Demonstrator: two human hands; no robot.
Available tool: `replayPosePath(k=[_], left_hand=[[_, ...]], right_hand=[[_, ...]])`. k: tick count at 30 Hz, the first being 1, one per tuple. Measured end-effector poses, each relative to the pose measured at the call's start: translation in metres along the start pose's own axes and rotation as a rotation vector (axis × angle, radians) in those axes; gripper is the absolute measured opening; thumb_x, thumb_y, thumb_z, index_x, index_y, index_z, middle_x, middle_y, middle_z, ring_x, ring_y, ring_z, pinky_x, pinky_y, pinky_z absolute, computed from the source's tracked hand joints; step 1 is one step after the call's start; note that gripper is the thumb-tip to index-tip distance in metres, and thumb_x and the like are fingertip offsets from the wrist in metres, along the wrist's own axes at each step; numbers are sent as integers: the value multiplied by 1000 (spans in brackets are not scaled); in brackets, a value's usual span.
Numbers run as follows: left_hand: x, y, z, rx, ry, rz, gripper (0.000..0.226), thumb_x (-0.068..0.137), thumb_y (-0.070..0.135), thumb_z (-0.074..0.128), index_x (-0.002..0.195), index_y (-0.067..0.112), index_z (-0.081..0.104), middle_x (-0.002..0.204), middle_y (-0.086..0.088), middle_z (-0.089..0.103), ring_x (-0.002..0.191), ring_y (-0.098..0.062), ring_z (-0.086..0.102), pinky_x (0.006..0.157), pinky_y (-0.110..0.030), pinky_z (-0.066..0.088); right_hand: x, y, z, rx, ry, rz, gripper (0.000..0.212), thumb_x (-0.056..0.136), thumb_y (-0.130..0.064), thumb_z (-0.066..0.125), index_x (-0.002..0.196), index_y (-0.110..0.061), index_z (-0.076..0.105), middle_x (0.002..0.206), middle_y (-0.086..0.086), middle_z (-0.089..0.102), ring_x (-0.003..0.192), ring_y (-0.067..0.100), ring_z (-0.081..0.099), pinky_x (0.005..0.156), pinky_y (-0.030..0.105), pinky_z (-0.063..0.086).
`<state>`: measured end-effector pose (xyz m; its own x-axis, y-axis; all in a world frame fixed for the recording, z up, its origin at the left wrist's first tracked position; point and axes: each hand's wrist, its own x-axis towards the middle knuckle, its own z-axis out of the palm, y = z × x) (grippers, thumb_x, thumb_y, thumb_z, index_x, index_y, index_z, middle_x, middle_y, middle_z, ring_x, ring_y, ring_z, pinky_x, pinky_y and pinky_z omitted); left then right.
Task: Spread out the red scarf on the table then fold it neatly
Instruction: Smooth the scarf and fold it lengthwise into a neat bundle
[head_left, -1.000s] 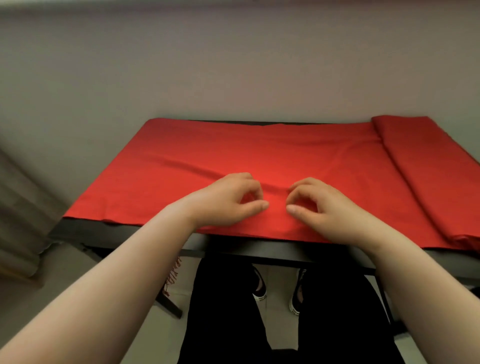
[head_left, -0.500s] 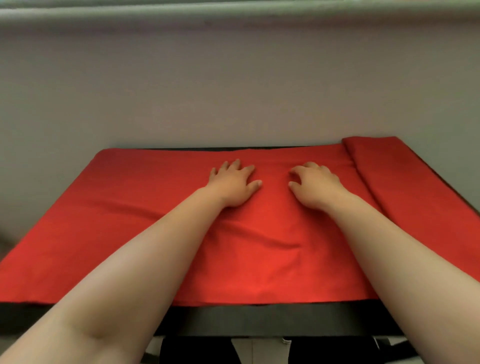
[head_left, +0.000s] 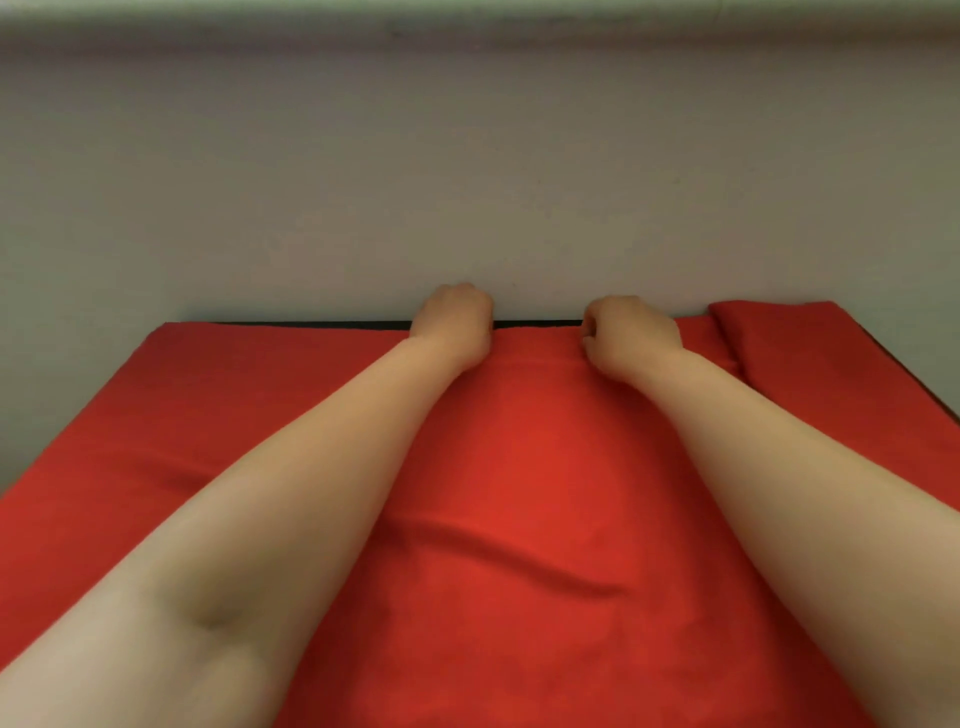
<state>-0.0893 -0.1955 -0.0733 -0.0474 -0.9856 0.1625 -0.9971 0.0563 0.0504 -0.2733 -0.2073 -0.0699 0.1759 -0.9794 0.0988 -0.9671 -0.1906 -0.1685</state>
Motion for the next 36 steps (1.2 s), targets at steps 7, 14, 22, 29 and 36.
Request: replayPosePath(k=[7, 14, 22, 29, 36], left_hand=[[5, -4, 11, -155, 195, -69, 20, 87, 16, 45, 98, 10, 60, 104, -15, 64, 97, -36, 58, 74, -37, 44], [4, -5, 21, -236, 265, -76, 20, 91, 20, 41, 102, 9, 54, 99, -19, 66, 92, -40, 59, 70, -42, 46], [4, -6, 23, -255, 209, -33, 18, 89, 11, 43, 101, 3, 55, 102, -22, 60, 94, -40, 56, 77, -44, 44], [-20, 44, 6, -87, -240, 205, 55, 95, 40, 33, 147, 25, 20, 156, -10, 16, 143, -31, 15, 116, -48, 15], [-25, 94, -9, -68, -282, 229, 56, 98, 38, 29, 149, 24, 10, 159, -8, 3, 146, -31, 1, 117, -48, 5]], right_hand=[[15, 4, 9, 87, 24, 12, 22, 85, -20, 50, 102, -18, 64, 115, 11, 64, 107, 32, 58, 83, 35, 47], [19, 2, 14, 179, 297, 31, 22, 86, -19, 48, 98, -14, 66, 103, 14, 68, 100, 36, 60, 76, 37, 46], [15, 0, 19, 201, 267, 5, 24, 87, -15, 49, 106, -10, 62, 108, 18, 65, 102, 37, 58, 80, 39, 46], [-19, 3, 10, 66, 140, 42, 40, 91, -24, 49, 128, -10, 48, 127, 18, 50, 116, 40, 48, 91, 44, 43], [-70, 36, -18, 32, -14, 94, 56, 95, -27, 41, 146, -11, 23, 154, 15, 23, 141, 33, 22, 113, 48, 23]])
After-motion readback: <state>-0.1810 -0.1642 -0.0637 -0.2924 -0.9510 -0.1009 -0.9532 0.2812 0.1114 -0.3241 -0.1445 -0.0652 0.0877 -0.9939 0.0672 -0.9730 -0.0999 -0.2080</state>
